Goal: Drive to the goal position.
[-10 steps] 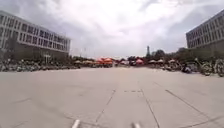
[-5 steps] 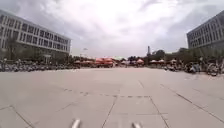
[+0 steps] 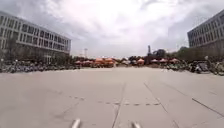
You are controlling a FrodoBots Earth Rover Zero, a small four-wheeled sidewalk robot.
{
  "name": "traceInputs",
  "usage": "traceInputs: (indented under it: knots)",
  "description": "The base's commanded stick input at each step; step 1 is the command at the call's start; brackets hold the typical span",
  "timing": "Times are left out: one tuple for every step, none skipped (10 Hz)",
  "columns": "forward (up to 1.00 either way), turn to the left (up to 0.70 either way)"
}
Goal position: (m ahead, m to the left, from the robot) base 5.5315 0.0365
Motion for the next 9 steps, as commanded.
traceInputs:
  knots:
    - [0.85, -0.34]
    - [0.85, -0.34]
    - [0.85, -0.24]
    - [0.85, -0.01]
    - [0.85, 0.00]
    - [0.85, 0.00]
    - [0.85, 0.00]
    - [0.85, 0.00]
    - [0.85, 0.00]
